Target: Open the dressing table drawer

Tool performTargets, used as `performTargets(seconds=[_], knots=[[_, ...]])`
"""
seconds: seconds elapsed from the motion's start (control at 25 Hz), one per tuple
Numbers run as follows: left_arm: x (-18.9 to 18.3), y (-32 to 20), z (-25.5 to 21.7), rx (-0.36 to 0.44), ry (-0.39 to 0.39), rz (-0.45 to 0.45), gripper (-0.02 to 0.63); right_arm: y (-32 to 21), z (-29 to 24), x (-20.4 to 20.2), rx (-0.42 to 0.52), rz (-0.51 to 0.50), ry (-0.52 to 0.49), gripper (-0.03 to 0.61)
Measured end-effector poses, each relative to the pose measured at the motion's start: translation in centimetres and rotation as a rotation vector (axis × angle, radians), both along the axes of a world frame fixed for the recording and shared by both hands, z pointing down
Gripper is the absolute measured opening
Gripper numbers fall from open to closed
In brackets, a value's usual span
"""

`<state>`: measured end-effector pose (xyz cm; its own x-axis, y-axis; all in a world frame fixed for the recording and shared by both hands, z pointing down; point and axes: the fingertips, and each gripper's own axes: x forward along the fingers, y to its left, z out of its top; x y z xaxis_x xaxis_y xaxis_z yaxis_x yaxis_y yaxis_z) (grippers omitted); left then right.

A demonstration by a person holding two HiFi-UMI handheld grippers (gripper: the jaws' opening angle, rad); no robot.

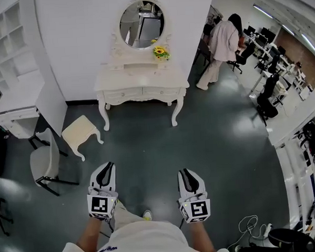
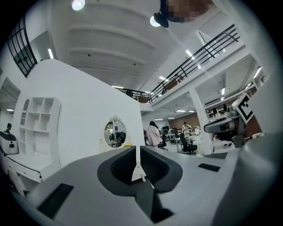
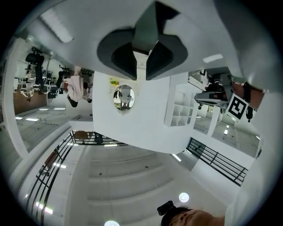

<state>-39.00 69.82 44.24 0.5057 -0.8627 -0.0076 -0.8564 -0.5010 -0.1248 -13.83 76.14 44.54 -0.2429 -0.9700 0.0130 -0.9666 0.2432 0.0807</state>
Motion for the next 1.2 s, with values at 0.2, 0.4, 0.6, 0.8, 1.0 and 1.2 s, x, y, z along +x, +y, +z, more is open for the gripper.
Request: performTargets(seconds=[0.2,0.4,0.6,0.8,1.0,1.2], knots=[[0.7,-0.3,-0.2,-0.005,-0.008,0.022,0.086,-0.1,0.1,0.9,-0.013,0.015,-0.015,0.126],[0.8,-1.0,-0.3,-0.011,0.033,0.032,0.143,-0.9,-0.4,1.7,-0.028,-0.01,-0.175,0.181],[1.6,-1.1,-0.9,-0.024,0.08,0.073,0.246,-1.4,-0.3,2.3,-0.041,-0.014,-0.18,0.215],[2.0,-1.5,-0.2,-0.046,0.08,0.057,0.329,-1.6,0.3,2.3,-0.06,-0.037,-0.163,0.281],[2.7,-1.6,0.3,-0.061,0.086,0.065,0.38,-2.1,1.0,2.2,-0.061,-0.045,-0.139,0.358],[4.3,-1.5,0.4,-0.079,0.1,0.084,0.445,-2.3,0.7,2.7,-0.038,-0.024,-0.163,0.512]])
